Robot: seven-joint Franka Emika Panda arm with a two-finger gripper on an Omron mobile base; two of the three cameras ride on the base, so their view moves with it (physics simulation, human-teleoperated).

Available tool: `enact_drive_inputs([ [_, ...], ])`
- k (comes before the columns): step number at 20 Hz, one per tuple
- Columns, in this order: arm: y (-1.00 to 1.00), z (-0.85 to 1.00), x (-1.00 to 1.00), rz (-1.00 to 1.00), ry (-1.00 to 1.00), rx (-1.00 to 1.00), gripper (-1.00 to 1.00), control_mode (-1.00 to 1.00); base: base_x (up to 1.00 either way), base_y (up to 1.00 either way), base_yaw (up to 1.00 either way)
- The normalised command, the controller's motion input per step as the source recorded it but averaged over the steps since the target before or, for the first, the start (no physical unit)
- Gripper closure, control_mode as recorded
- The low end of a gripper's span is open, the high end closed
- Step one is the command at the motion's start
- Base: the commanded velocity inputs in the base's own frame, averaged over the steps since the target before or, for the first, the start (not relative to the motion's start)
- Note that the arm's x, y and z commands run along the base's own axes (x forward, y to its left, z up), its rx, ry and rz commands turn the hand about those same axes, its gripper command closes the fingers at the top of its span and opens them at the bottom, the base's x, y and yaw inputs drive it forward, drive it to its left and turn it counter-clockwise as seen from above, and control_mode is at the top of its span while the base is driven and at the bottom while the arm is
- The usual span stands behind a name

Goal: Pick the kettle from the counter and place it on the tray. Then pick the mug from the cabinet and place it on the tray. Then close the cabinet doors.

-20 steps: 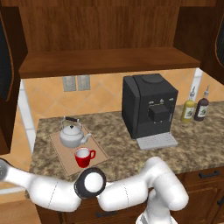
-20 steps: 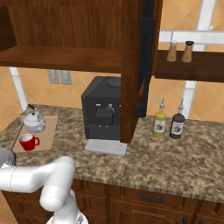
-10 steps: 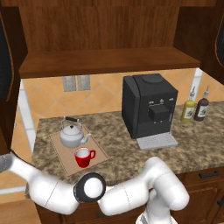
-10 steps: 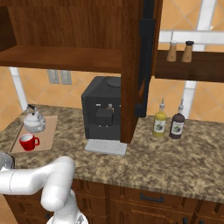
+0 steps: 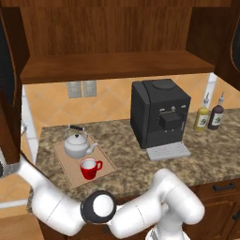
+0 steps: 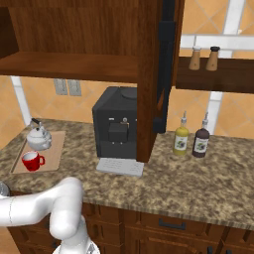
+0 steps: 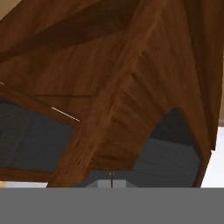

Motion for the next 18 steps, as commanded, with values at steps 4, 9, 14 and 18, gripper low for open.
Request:
enact_drive_inputs([
  [4, -0.54, 0.63, -0.07, -0.04, 0.0, -0.02, 1.0, -1.0, 0.0, 0.0, 0.0],
  [9, -0.89, 0.14, -0.16, 0.0, -0.01, -0.04, 1.0, -1.0, 0.0, 0.0, 0.0],
  [14, -0.97, 0.08, -0.21, 0.14, 0.0, 0.0, 1.0, -1.0, 0.0, 0.0, 0.0],
  [18, -0.65, 0.45, 0.01, 0.13, 0.04, 0.0, 1.0, -1.0, 0.0, 0.0, 0.0],
])
